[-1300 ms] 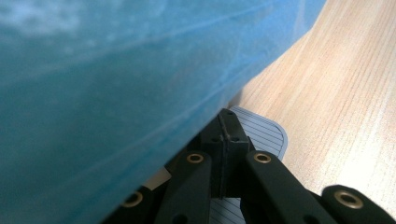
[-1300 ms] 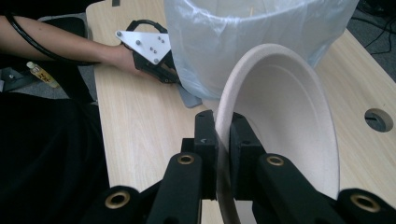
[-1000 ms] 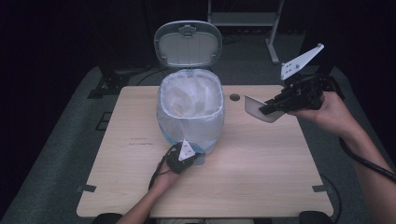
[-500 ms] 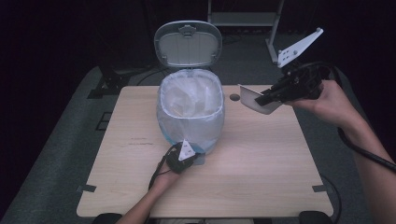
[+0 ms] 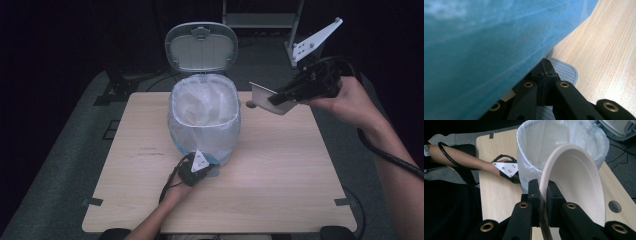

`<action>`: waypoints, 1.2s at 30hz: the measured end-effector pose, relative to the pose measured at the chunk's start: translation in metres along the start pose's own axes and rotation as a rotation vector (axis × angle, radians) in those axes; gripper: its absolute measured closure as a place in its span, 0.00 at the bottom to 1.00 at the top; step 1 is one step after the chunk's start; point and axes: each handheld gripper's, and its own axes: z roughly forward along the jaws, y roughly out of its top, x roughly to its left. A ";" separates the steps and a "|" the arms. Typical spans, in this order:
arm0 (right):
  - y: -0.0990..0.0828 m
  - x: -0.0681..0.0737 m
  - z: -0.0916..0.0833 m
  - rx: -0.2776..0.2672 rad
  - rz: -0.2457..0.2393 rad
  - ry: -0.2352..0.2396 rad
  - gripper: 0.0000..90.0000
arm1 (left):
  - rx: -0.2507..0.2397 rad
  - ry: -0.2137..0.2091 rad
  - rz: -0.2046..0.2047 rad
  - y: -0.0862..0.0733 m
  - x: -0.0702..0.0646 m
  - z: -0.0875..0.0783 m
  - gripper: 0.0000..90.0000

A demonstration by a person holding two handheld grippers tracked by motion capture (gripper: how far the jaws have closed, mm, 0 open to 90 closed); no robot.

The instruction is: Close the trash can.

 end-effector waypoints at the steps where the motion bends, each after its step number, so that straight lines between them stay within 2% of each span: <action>1: 0.002 0.000 0.000 0.001 -0.003 -0.003 0.93 | 0.000 0.000 0.000 0.000 0.000 0.000 1.00; 16: 0.022 0.002 -0.003 0.005 -0.026 -0.005 0.93 | 0.002 0.000 0.000 0.000 0.000 0.000 1.00; 21: 0.030 0.002 0.001 0.010 -0.037 0.004 0.93 | 0.002 0.000 0.000 0.000 0.000 0.000 1.00; 24: 0.035 0.000 0.001 -0.008 -0.036 0.019 0.93 | 0.002 0.000 0.000 0.000 0.000 0.000 1.00; 36: 0.053 -0.001 0.009 0.004 -0.047 0.026 0.93 | -0.001 -0.001 -0.001 0.000 0.000 0.000 1.00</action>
